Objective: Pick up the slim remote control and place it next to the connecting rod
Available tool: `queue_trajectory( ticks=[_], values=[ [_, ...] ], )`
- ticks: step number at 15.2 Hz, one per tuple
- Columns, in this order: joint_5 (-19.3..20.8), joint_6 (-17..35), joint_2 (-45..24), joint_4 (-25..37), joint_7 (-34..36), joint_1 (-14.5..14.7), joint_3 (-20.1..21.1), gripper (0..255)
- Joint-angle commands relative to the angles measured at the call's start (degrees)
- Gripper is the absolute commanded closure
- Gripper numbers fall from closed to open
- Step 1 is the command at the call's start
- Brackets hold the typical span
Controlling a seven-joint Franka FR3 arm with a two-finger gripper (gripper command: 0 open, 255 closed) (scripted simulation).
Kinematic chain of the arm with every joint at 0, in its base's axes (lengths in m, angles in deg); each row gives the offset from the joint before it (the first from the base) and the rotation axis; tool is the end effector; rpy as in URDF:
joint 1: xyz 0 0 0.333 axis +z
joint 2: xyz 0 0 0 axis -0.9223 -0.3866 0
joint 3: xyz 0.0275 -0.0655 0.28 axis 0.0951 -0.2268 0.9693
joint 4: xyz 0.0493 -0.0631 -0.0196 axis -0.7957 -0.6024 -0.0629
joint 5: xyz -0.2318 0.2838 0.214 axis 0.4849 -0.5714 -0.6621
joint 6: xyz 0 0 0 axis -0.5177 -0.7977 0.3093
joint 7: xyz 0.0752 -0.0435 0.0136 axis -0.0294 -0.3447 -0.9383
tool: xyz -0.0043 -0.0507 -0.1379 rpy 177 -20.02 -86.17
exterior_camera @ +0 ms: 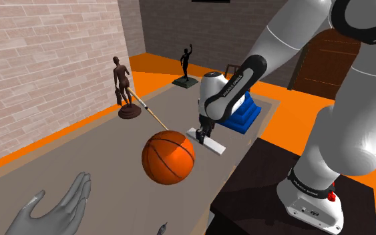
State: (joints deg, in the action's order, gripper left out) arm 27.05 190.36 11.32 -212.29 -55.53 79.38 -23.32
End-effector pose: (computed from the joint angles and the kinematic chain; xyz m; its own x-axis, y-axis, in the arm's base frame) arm 0.4491 0.0266 0.1386 0.9992 0.0357 0.0159 0.0358 -0.9993 -0.0094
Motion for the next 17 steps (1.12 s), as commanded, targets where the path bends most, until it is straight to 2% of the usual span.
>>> queue_trajectory(
  ticks=[1,9,17],
  values=[
    [-0.1,-0.4,-1.3,1.8,3.4,1.8,1.6,255],
    [0.7,-3.5,-7.9,11.6,15.3,8.4,6.1,255],
    [2.0,-8.5,-16.5,25.2,25.1,14.6,8.7,255]
  ],
)
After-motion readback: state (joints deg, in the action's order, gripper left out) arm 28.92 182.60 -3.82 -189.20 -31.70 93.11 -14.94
